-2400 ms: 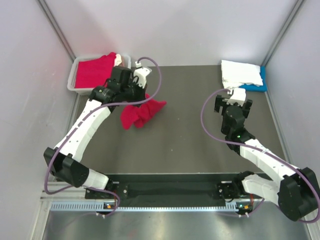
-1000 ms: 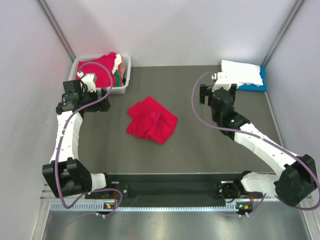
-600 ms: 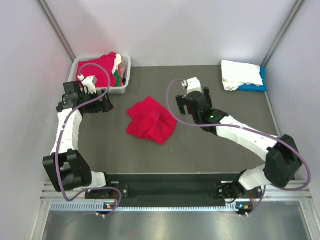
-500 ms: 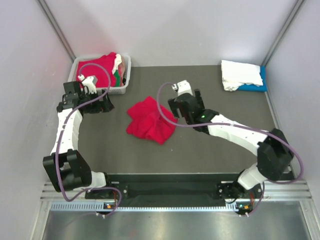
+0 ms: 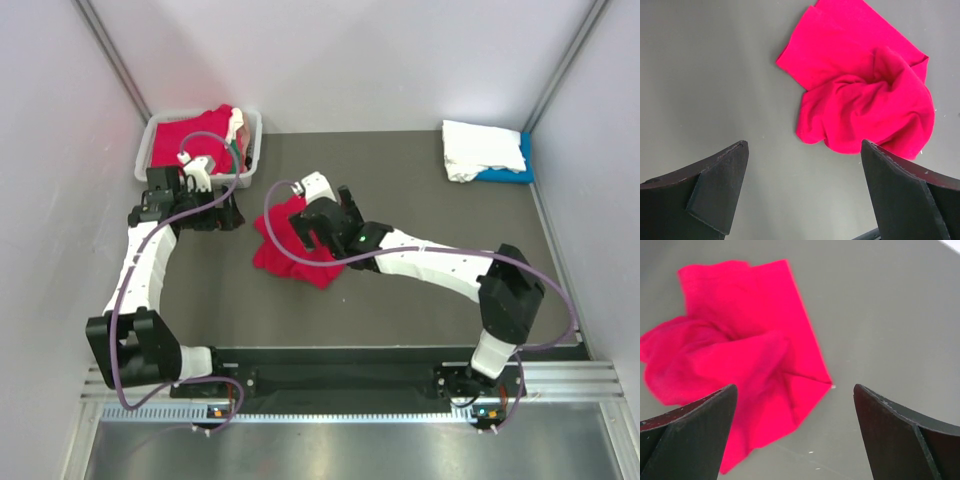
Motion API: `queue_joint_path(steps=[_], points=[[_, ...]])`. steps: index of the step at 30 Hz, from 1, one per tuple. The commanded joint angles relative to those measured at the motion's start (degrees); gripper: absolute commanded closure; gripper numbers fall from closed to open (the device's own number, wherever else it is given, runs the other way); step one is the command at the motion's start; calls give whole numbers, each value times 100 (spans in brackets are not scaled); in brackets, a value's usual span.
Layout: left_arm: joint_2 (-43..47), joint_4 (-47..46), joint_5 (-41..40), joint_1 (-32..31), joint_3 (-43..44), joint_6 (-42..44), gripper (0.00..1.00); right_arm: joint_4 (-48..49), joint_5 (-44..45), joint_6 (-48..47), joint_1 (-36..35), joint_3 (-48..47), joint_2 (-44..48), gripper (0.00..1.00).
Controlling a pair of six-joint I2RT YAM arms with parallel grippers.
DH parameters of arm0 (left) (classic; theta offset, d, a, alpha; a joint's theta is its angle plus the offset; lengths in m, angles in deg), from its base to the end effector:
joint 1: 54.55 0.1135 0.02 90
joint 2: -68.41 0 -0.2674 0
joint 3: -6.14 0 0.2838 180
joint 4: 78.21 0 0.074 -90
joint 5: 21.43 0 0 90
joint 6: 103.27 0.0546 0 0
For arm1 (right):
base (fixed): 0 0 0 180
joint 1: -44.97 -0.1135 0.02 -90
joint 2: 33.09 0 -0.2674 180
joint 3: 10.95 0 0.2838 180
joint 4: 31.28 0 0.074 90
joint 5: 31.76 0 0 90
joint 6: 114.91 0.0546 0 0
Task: Fold and stack the t-shirts
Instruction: Flatten the tshirt out
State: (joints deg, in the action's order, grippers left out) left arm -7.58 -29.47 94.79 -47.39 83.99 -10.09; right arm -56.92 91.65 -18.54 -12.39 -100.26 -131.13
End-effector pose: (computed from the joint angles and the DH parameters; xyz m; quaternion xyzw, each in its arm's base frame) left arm 0.3235 0.0163 0.2924 0.0518 0.9081 -0.1778 0.3755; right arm 0.2608 0.3514 0.2677 -0.2436 0.8224 0.0200 0.5138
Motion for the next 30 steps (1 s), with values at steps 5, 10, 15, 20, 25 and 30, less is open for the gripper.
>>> queue_joint_path(steps=[5, 10, 15, 20, 25, 30], points=[[145, -103, -20, -83, 27, 60, 2, -177, -185, 268, -354, -350, -356, 4], [128, -85, 6, -83, 36, 69, 2, -204, -247, 365, -433, -376, -470, 5], [119, -94, 33, -83, 27, 34, 2, -177, -352, 373, -469, -376, -602, 7], [93, -85, 32, -92, 36, 60, 2, -124, -678, 479, -478, -393, -760, 29], [66, -94, 85, -92, 54, 51, 2, -142, -713, 488, -495, -402, -796, 51], [66, -85, 147, -100, 45, 34, 2, -186, -625, 409, -504, -446, -760, 92]])
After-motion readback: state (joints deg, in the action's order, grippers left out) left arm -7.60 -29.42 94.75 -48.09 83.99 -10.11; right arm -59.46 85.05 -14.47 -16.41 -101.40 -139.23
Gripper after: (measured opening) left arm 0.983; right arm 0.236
